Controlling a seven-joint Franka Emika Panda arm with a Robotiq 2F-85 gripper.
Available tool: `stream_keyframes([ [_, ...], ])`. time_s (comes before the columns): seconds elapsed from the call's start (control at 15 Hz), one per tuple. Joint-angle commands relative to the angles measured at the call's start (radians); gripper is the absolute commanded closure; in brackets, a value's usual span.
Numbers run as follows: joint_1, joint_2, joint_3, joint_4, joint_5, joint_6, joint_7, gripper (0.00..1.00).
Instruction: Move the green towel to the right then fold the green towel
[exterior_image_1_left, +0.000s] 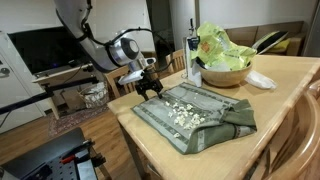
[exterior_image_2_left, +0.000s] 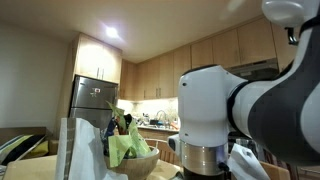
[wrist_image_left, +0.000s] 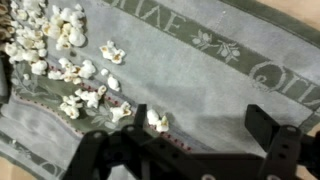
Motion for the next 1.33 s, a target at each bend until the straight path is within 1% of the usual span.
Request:
stream_keyframes([
  [0.0, 0.014, 0.004, 0.020, -0.002, -0.012, -0.028, -0.053, 0.00],
  [0.33, 0.028, 0.031, 0.049, 0.004, -0.006, -0.066, -0.094, 0.00],
  [0.4, 0.015, 0.033, 0.071, 0.001, 0.010, -0.070, -0.127, 0.00],
  [0.47, 0.024, 0.035, 0.071, 0.001, 0.004, -0.074, -0.124, 0.00],
  [0.73, -0.004, 0.032, 0.128, -0.007, 0.032, -0.070, -0.208, 0.00],
  [0.87, -0.004, 0.025, 0.135, -0.011, 0.033, -0.066, -0.224, 0.00],
  [1.07, -0.025, 0.032, 0.156, -0.005, 0.060, -0.070, -0.264, 0.00],
  [1.27, -0.079, 0.043, 0.207, 0.004, 0.134, -0.091, -0.362, 0.00],
])
